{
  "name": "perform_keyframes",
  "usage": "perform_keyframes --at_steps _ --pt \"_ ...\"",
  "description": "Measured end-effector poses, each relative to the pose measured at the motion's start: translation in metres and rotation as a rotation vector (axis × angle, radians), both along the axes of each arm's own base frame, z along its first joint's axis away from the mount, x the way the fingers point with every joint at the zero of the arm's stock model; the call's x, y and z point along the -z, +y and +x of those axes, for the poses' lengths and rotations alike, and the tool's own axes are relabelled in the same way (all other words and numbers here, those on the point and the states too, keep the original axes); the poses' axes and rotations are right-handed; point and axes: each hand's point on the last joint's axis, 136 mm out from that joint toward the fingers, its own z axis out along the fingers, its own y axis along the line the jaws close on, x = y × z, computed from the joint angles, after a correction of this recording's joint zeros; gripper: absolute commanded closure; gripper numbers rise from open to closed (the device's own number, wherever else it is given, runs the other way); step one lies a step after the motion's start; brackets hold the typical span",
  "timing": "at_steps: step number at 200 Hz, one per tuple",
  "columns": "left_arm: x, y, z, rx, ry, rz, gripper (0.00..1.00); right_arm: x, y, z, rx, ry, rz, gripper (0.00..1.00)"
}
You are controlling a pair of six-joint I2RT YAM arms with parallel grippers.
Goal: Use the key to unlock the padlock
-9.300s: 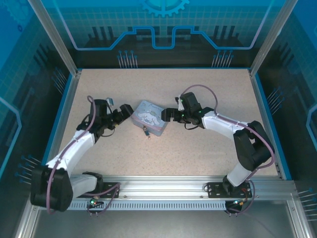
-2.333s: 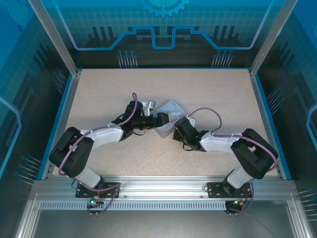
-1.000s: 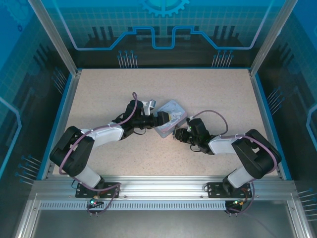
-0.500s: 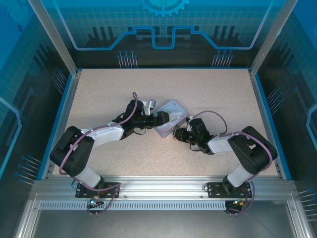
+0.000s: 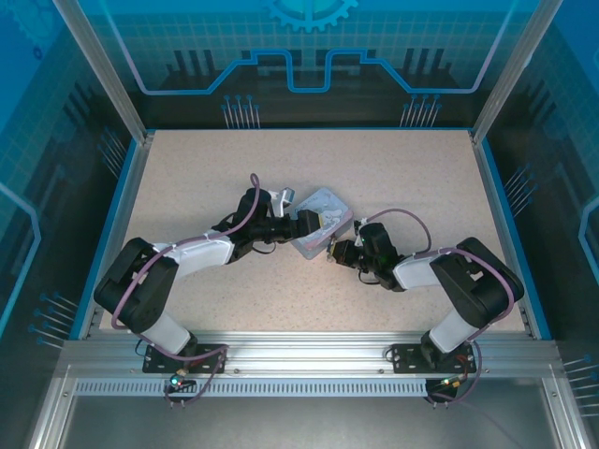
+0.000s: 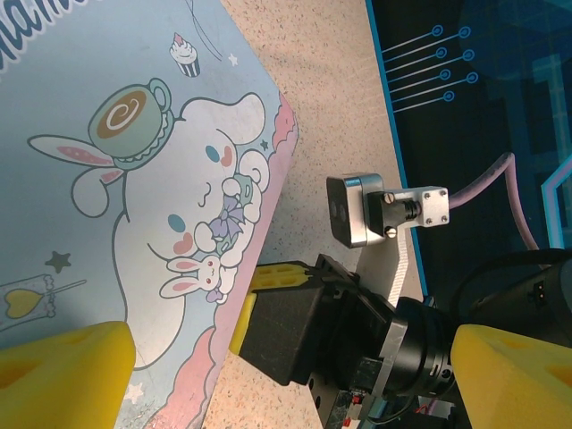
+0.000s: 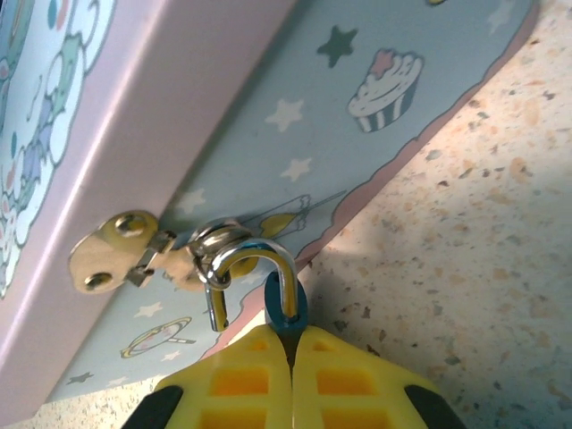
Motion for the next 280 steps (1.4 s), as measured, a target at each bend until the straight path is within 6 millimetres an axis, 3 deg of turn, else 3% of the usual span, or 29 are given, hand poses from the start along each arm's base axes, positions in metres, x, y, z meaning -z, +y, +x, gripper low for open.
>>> perform_keyframes --at_steps 152,221,248,280 --pt "0.0 -0.002 0.004 0.001 -0.019 -0.012 0.07 -0.01 -0.01 0.018 0.104 0.012 0.017 0.94" --pt "-0.001 -0.002 0.004 0.002 -0.02 -0.012 0.05 -0.018 -0.026 0.029 0.172 0.004 0.017 0.94" --pt "0.0 0.007 0.003 -0.011 0.012 0.002 0.02 -0.035 -0.039 0.026 0.179 -0.027 -0.021 0.93" --pt "-0.008 0.042 0.008 -0.075 0.054 0.016 0.01 -0.078 -0.054 0.013 0.131 -0.122 -0.054 0.93"
